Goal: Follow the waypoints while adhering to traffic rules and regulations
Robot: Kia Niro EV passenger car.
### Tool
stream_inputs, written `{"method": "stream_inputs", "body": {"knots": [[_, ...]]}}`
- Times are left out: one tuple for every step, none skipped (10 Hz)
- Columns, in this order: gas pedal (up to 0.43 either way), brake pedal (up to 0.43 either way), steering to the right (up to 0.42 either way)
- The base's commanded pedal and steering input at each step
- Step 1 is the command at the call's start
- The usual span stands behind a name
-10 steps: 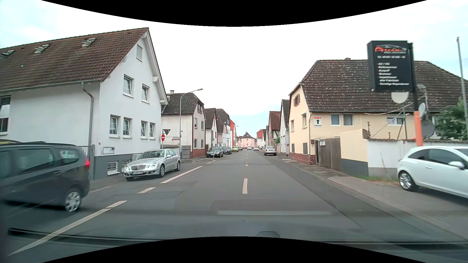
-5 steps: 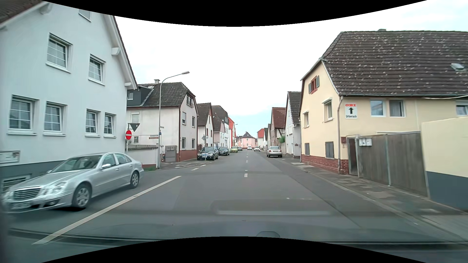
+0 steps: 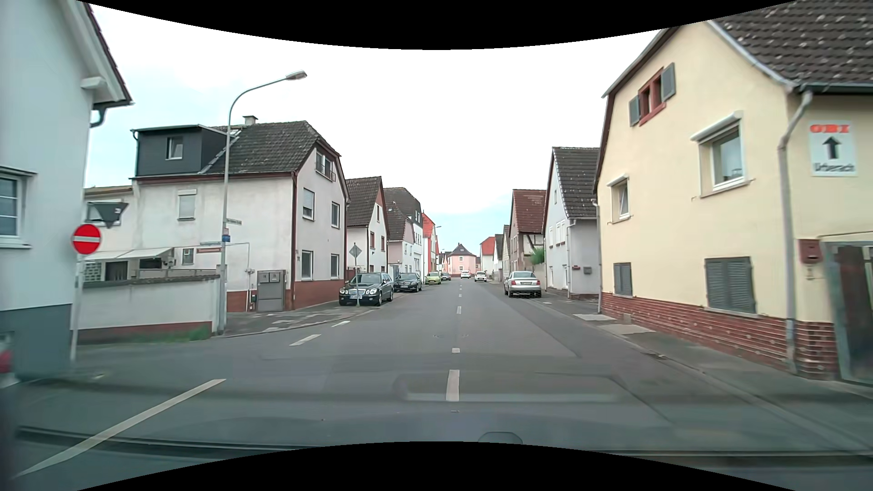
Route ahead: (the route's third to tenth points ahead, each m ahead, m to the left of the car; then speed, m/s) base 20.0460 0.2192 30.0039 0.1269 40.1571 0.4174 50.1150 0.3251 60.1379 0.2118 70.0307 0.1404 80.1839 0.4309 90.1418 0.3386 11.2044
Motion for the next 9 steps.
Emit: {"method": "stream_inputs", "body": {"knots": [[0.039,0.0,-0.003],[0.028,0.0,-0.003],[0.028,0.0,-0.003],[0.028,0.0,-0.003],[0.028,0.0,-0.003],[0.028,0.0,-0.003],[0.028,0.0,-0.003],[0.028,0.0,-0.003],[0.028,0.0,-0.003]]}}
